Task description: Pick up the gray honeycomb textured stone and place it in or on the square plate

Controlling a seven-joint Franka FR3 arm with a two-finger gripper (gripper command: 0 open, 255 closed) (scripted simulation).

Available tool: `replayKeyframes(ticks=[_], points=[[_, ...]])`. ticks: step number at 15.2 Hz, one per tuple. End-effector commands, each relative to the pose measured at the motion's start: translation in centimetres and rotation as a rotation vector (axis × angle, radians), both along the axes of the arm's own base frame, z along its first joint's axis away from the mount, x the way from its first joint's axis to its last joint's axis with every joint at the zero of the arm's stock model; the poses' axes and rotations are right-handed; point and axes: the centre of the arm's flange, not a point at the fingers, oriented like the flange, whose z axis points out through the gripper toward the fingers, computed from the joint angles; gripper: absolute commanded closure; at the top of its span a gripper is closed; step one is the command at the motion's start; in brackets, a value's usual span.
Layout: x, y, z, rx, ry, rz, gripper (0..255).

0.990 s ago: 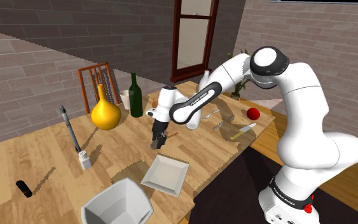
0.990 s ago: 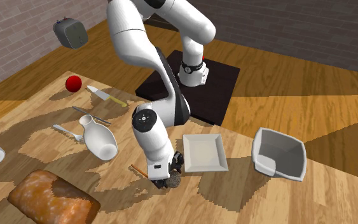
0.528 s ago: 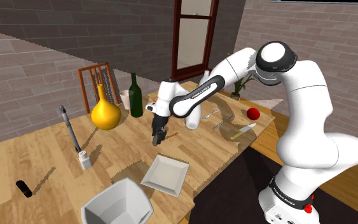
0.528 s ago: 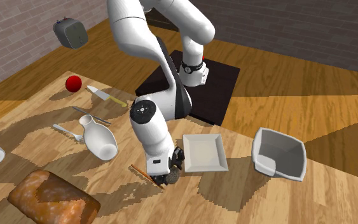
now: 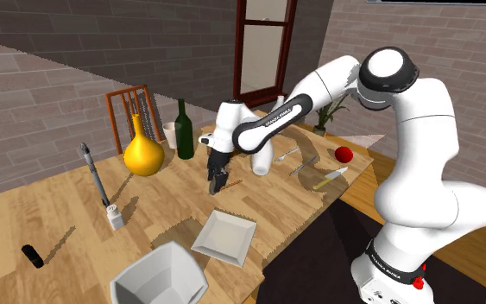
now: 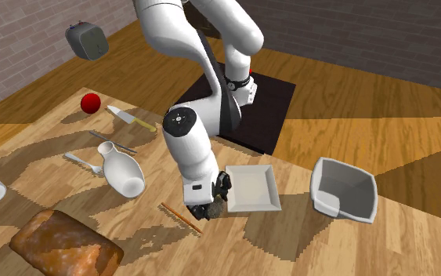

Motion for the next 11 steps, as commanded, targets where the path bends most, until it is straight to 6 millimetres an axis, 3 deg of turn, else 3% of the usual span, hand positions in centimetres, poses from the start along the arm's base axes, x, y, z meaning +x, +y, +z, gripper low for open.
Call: replayKeyframes(ticks=[1,11], points=[[-2.1,0.9,0.0,0.000,0.000,0.000,255],[-14.4,5.5,0.6,0.000,0.000,0.000,255]])
